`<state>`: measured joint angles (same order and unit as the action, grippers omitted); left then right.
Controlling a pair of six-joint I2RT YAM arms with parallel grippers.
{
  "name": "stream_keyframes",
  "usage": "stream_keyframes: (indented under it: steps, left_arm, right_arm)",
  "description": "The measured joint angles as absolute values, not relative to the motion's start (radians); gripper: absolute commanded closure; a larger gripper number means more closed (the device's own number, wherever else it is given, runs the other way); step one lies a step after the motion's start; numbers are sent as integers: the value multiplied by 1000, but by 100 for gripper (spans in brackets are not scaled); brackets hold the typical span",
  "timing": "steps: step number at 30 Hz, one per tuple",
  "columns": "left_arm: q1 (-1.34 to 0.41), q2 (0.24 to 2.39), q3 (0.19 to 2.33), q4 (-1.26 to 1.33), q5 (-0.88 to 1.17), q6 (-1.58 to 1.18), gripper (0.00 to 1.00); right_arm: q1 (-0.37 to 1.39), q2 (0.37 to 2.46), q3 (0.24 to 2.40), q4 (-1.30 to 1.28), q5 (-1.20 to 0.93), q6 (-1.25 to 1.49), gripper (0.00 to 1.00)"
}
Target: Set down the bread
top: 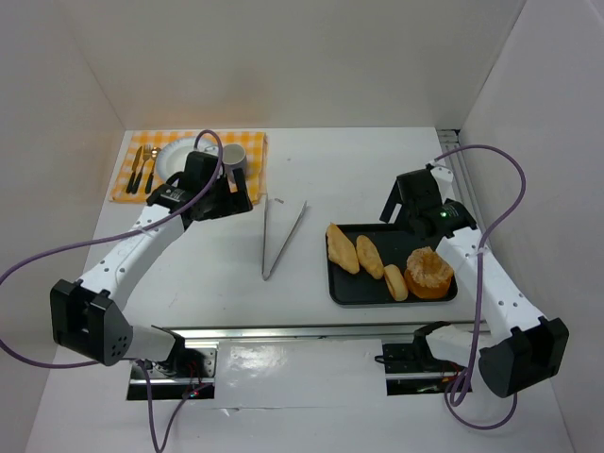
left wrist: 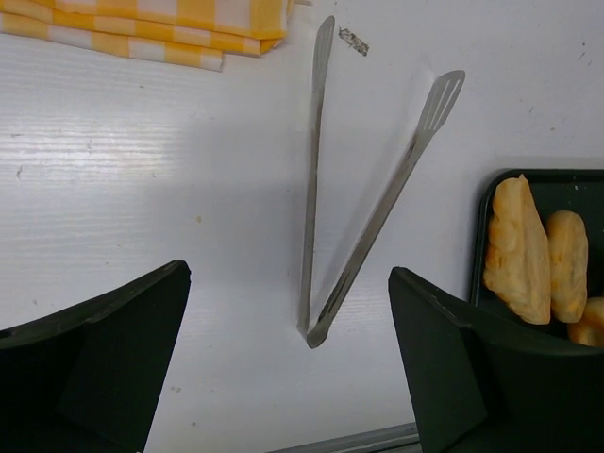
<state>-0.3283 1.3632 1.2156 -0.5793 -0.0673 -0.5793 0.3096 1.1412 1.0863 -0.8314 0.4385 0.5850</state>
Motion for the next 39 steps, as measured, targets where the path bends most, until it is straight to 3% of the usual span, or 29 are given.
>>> stream_keyframes:
  steps: [9,16,20,30,39]
  left_arm:
    - [-326,1341,1263,-657,-176,-576,0]
    - [-284,1225,1271,-696,-296,-586,0]
    - [-251,1146,1264,-692,-312,-606,0]
    - [-208,1148,1257,-704,-168,-582,0]
    - [-198,1155,1257,-712,-106,-553,0]
  right_arm:
    - [351,1141,1086,-814,391,583,0]
    - [859,1336,1166,-760,466,708,0]
    - [1014,1520,1188,-693,471,763,0]
    - [1069,1715,1186,-423,400,787,0]
    - [1069,1980,1330,-370,347,788,0]
